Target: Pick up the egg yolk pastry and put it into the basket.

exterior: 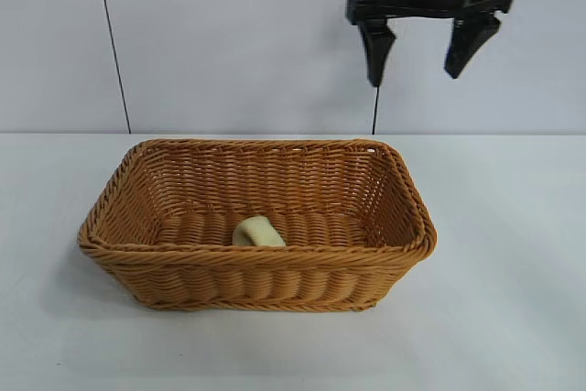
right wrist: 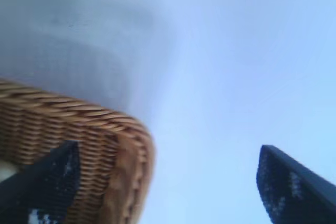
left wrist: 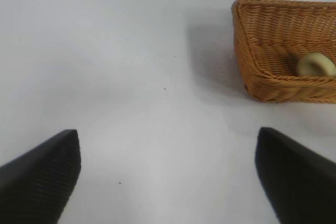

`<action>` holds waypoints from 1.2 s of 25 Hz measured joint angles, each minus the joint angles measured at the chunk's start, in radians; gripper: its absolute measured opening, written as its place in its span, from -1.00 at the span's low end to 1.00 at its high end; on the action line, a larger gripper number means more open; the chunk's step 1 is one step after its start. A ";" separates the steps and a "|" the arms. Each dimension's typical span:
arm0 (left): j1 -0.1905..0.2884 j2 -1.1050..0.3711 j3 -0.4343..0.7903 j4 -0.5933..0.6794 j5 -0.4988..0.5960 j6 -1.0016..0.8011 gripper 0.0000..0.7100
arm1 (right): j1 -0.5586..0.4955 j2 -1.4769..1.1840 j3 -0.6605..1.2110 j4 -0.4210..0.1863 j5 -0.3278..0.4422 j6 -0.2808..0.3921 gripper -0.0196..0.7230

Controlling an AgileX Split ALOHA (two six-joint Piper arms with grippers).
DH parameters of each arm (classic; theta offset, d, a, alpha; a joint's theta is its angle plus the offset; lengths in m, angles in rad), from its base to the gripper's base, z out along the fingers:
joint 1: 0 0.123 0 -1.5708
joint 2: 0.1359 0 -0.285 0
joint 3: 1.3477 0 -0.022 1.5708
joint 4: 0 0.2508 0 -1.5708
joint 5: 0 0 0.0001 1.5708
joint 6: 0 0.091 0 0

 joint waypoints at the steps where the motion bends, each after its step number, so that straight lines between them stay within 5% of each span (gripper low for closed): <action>1: 0.000 0.000 0.000 0.000 0.000 0.000 0.96 | -0.036 0.000 0.000 0.000 0.000 0.000 0.76; 8: 0.000 0.000 0.000 0.000 0.000 0.000 0.96 | -0.177 0.000 0.000 0.004 0.001 -0.015 0.76; 16: 0.000 0.000 0.000 0.000 0.000 0.000 0.96 | -0.188 -0.006 0.021 0.037 0.000 -0.039 0.76; 30: 0.000 0.000 0.000 0.000 0.000 0.000 0.96 | -0.188 -0.435 0.657 0.063 0.000 -0.111 0.76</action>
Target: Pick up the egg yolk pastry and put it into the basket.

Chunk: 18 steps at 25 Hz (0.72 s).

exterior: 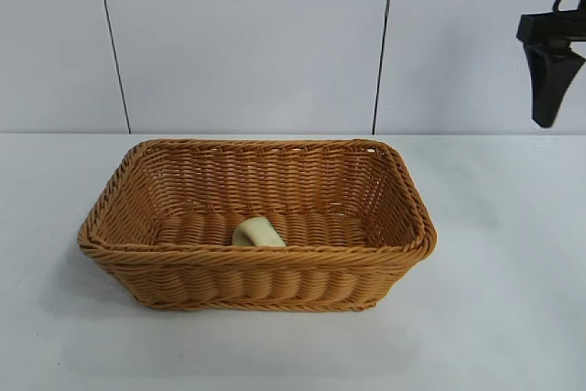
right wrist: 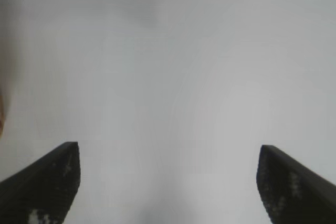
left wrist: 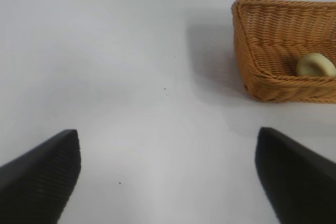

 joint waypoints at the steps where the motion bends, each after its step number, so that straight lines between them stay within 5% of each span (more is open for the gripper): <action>1: 0.000 0.000 0.000 0.000 0.000 0.000 0.96 | 0.000 -0.048 0.064 0.000 0.000 -0.002 0.76; 9: 0.000 0.000 0.000 0.000 0.000 0.000 0.96 | 0.000 -0.375 0.440 0.001 -0.012 -0.005 0.76; 18: 0.000 0.000 0.000 0.000 0.000 0.000 0.96 | 0.000 -0.767 0.794 0.001 -0.188 -0.005 0.76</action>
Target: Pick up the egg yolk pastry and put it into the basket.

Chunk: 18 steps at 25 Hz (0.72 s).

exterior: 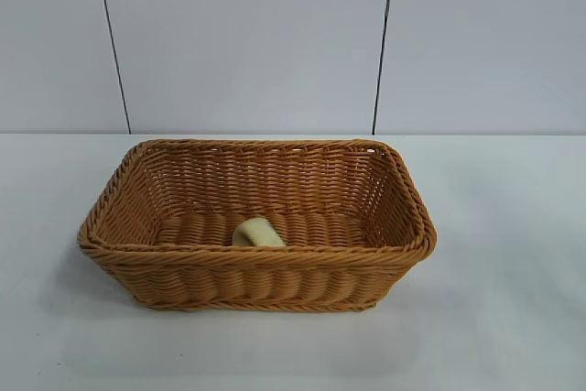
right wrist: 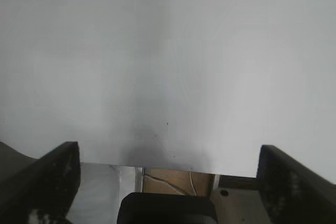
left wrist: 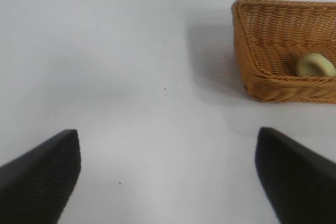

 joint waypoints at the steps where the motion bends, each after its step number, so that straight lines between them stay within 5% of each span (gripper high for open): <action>1: 0.000 0.000 0.000 0.000 0.000 0.000 0.96 | 0.000 -0.052 0.030 0.000 -0.020 0.000 0.76; 18: 0.000 0.000 0.000 0.000 0.000 0.000 0.96 | 0.000 -0.718 0.078 0.007 -0.023 -0.001 0.76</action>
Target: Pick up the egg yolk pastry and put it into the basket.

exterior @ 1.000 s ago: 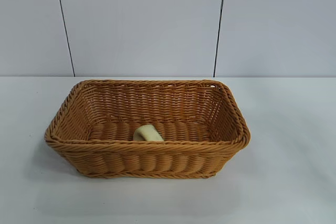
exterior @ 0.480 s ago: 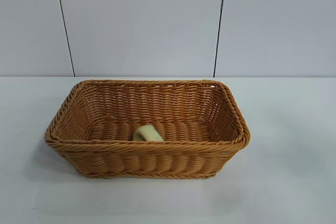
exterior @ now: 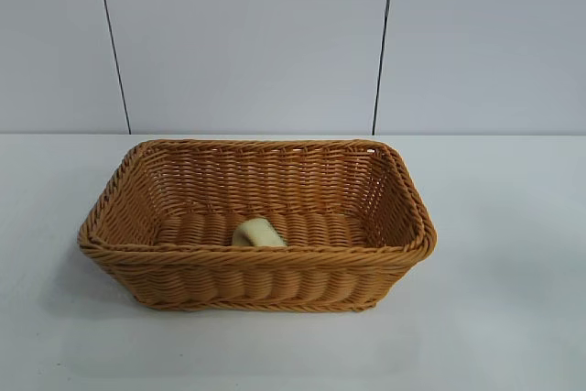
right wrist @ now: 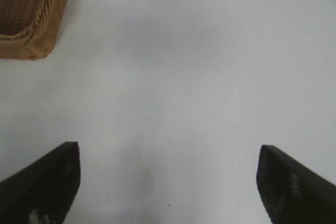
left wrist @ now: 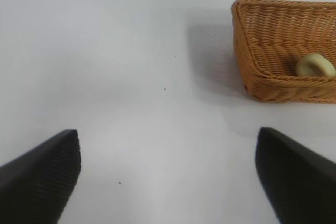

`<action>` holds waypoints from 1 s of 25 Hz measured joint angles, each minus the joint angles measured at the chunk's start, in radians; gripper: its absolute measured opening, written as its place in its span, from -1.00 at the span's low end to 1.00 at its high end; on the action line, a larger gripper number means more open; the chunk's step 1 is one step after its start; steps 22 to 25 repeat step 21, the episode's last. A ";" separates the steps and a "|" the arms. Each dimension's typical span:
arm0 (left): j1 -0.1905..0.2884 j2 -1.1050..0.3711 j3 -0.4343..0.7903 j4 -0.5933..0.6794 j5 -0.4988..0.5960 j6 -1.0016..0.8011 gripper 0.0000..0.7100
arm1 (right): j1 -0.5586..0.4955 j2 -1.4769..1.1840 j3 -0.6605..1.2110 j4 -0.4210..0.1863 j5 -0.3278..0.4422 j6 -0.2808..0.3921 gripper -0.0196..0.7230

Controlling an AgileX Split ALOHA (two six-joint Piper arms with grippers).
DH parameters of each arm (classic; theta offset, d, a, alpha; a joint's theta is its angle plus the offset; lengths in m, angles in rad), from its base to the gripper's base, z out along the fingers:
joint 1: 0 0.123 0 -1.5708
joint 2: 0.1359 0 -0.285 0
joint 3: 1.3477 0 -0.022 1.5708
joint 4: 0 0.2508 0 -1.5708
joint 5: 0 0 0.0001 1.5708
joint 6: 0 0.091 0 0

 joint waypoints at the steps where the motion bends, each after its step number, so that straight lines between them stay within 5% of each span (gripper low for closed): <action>1: 0.000 0.000 0.000 0.000 0.000 0.000 0.96 | 0.000 -0.030 0.000 0.000 0.000 0.000 0.76; 25: 0.000 0.000 0.000 0.000 0.000 0.000 0.96 | 0.000 -0.256 0.007 0.000 0.004 0.000 0.76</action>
